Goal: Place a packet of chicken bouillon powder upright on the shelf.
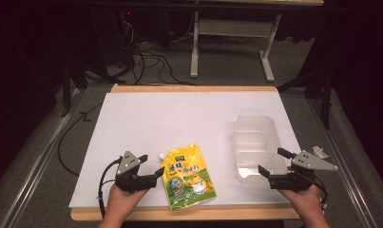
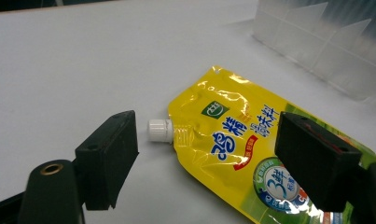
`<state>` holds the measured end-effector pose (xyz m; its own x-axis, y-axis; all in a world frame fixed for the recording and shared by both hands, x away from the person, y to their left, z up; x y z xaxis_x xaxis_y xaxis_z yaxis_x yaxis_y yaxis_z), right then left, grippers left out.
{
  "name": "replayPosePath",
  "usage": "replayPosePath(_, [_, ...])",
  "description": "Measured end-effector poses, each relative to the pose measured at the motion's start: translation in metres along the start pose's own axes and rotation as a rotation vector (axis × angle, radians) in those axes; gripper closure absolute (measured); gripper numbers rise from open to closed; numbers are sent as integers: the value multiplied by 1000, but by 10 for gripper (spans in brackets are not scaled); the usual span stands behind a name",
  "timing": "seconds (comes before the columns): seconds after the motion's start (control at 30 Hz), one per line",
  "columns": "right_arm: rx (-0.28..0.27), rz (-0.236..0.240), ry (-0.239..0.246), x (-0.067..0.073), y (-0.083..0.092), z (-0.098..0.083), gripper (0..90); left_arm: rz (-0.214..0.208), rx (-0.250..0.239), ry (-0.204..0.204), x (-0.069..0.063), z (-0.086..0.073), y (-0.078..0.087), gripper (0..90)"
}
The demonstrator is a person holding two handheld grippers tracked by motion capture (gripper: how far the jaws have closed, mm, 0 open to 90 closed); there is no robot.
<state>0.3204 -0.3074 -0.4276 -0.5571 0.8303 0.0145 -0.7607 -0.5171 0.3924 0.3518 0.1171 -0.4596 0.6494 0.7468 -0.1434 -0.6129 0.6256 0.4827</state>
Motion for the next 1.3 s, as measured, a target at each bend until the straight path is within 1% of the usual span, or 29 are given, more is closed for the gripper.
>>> replayPosePath(0.03, [0, 1, 0, 0, 0, 0, 18, 0, 0, 0, 0, 0, 0, 214])
replayPosePath(0.07, [0, 1, 1, 0, 0, 0, 19, -3, 15, 6, 0, -2, -3, 210])
replayPosePath(0.17, [2, 4, 3, 0, 0, 0, 21, -3, 40, 11, 2, -4, -7, 204])
replayPosePath(0.2, [4, 5, 3, 1, 0, 0, 22, -4, 47, 19, 2, -5, -9, 203])
replayPosePath(0.23, [4, 5, 3, 1, 0, 0, 22, -4, 47, 19, 2, -5, -9, 203])
replayPosePath(0.3, [5, 8, 11, 1, -1, -1, 24, -24, 68, 50, 5, -8, -13, 204])
replayPosePath(0.43, [4, 9, 13, 1, -1, -1, 27, -45, 100, 93, 9, -12, -18, 208])
replayPosePath(0.47, [4, 9, 13, 1, -1, -1, 27, -45, 100, 93, 9, -12, -18, 209])
replayPosePath(0.5, [4, 10, 13, 1, -1, -1, 27, -52, 108, 107, 10, -13, -20, 209])
replayPosePath(0.57, [6, 9, 7, 2, -1, -1, 28, -59, 123, 124, 12, -15, -22, 211])
replayPosePath(0.6, [5, 11, 8, 2, -1, -1, 29, -61, 129, 140, 13, -16, -24, 219])
replayPosePath(0.63, [6, 10, 8, 2, -1, -1, 29, -68, 148, 152, 15, -18, -26, 221])
replayPosePath(0.67, [4, 10, 10, 2, -1, -1, 30, -75, 158, 163, 15, -19, -28, 222])
replayPosePath(0.7, [4, 10, 10, 2, -1, -1, 30, -75, 158, 163, 15, -19, -28, 222])
replayPosePath(0.73, [7, 12, 6, 2, -1, -1, 31, -85, 166, 181, 17, -20, -30, 222])
replayPosePath(0.77, [8, 14, 10, 3, -2, -1, 32, -98, 180, 189, 18, -22, -32, 229])
replayPosePath(0.8, [8, 14, 10, 3, -2, -1, 32, -98, 180, 189, 18, -22, -32, 236])
replayPosePath(0.83, [9, 15, 12, 2, -2, -1, 33, -116, 192, 208, 18, -23, -36, 241])
replayPosePath(0.87, [9, 15, 12, 2, -2, -1, 33, -116, 192, 208, 18, -23, -36, 245])
replayPosePath(0.9, [8, 15, 12, 2, -2, -1, 33, -126, 199, 219, 18, -24, -38, 245])
replayPosePath(0.93, [8, 15, 11, 2, -2, -2, 34, -136, 216, 228, 18, -26, -42, 253])
replayPosePath(0.97, [7, 17, 6, 2, -2, -1, 34, -136, 216, 228, 18, -26, -42, 255])
replayPosePath(1.1, [9, 18, 9, 3, -2, -2, 37, -140, 228, 250, 20, -27, -48, 275])
replayPosePath(1.2, [8, 18, 14, 3, -3, -2, 37, -143, 220, 261, 22, -27, -50, 313])
replayPosePath(1.23, [9, 20, 14, 3, -4, -2, 38, -156, 211, 292, 24, -26, -52, 322])
replayPosePath(1.3, [14, 21, 11, 4, -4, -2, 38, -169, 203, 310, 26, -26, -54, 356])
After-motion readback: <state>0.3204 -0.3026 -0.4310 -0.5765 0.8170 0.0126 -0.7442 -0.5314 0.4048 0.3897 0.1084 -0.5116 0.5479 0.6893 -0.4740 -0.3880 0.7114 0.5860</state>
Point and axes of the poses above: each handheld gripper's, and its own axes: y roughly backward along the jaws, z roughly out of its top, x roughly to its left, the point moved 5 cm from there along -y, roughly forward along the jaws, and after that the axes turned 1 degree about y, right-handed, at the moved point
